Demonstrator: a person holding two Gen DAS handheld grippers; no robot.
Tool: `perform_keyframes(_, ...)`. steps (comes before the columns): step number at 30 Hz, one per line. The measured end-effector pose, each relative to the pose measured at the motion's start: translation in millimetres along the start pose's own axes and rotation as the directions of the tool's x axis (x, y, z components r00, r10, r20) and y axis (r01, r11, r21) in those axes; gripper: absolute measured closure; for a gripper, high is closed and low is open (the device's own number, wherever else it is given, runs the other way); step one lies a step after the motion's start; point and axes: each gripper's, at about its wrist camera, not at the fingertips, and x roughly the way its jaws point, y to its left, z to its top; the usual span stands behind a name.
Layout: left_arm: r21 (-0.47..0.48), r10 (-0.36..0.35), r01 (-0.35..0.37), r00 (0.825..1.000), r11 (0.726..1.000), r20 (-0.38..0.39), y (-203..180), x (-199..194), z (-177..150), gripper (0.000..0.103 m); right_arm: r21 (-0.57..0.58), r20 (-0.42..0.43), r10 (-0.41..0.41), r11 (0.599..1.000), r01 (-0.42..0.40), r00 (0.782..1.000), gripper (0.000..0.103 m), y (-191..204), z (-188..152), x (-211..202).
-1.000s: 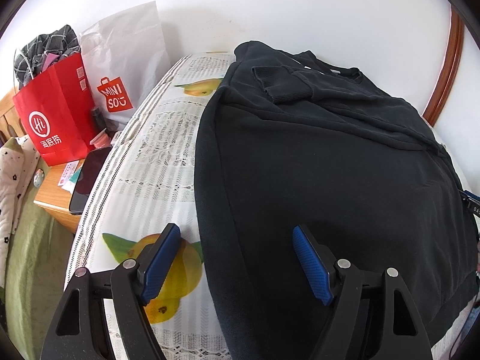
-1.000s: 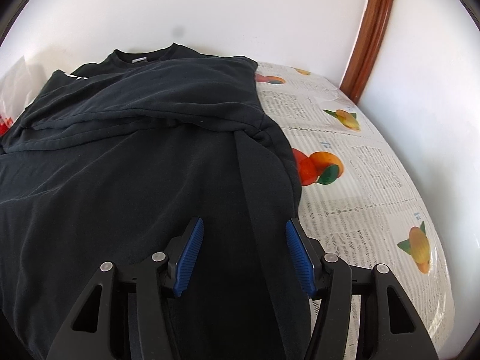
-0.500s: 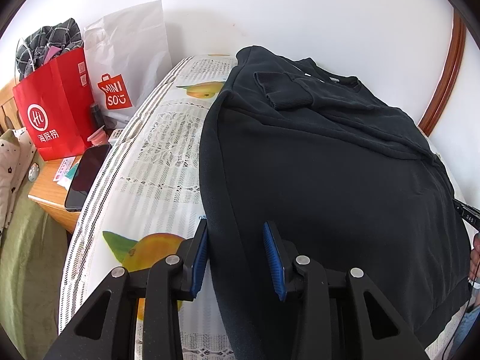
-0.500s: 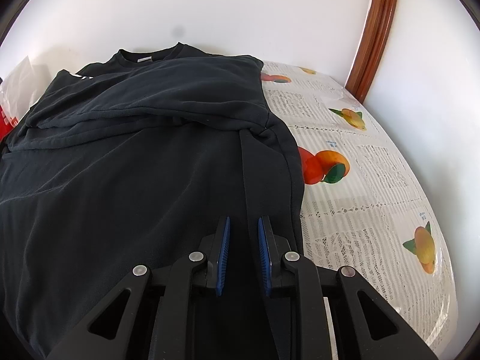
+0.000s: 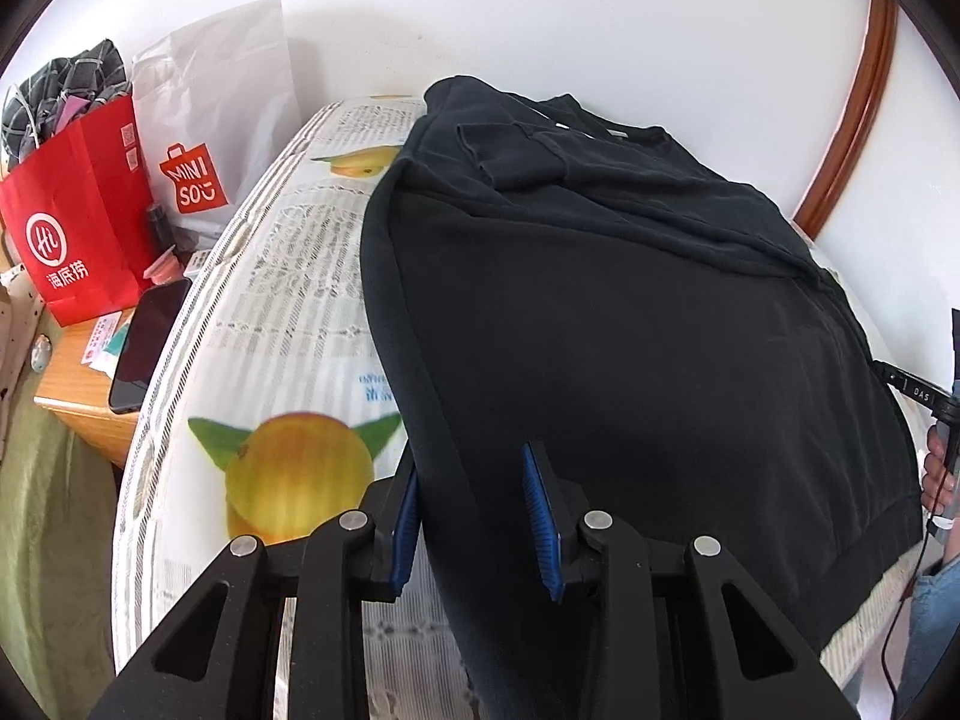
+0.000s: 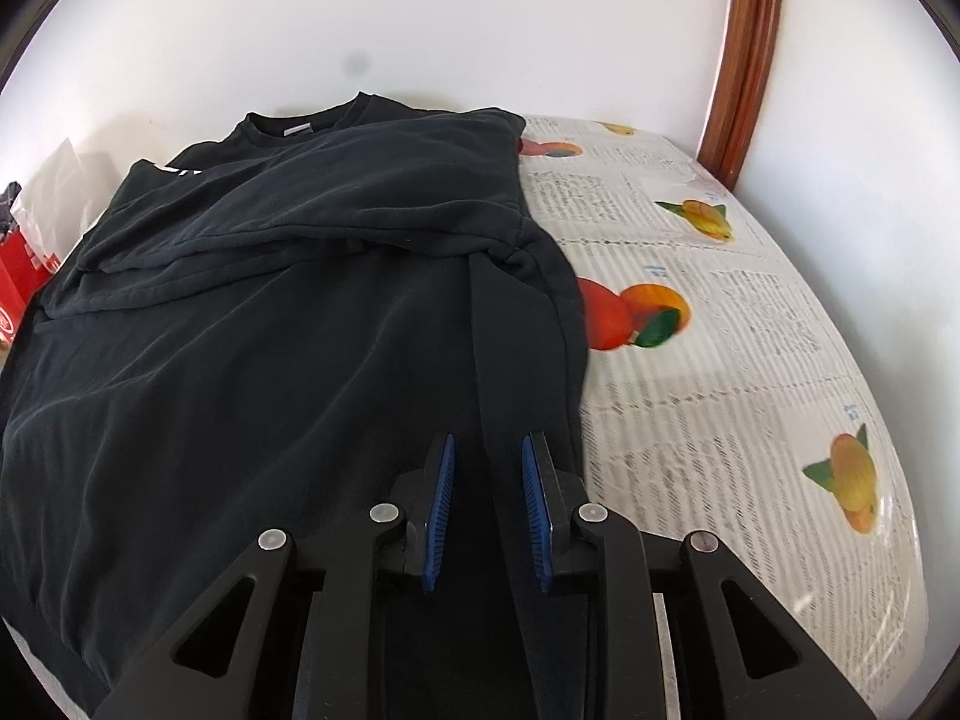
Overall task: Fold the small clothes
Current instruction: 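Grasp the hem ribbing with both tools and lift it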
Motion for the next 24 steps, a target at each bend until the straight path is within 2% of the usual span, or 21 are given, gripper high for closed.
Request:
perform_keyframes(11,0.03,-0.001,0.001,1.0,1.0,-0.01,-4.3,-18.9,-25.1,0.073,0.025,-0.016,0.009,1.0,-0.009,1.0,0.071,-14.2,-49.7,-26.2)
perform_keyframes(17,0.05,-0.012,0.014,0.999,0.999,-0.03,-7.5,-30.1,-42.7,0.073,0.081,-0.021,0.044,0.996,-0.042,0.999,0.067,-28.1,-77.1,-42.2)
perform_keyframes(24,0.034,-0.06,0.062,0.997,0.998,-0.04,-7.9,-38.5,-54.2,0.073,0.022,-0.033,0.107,0.994,-0.107,0.994,0.066,-22.0,-95.8,-56.3)
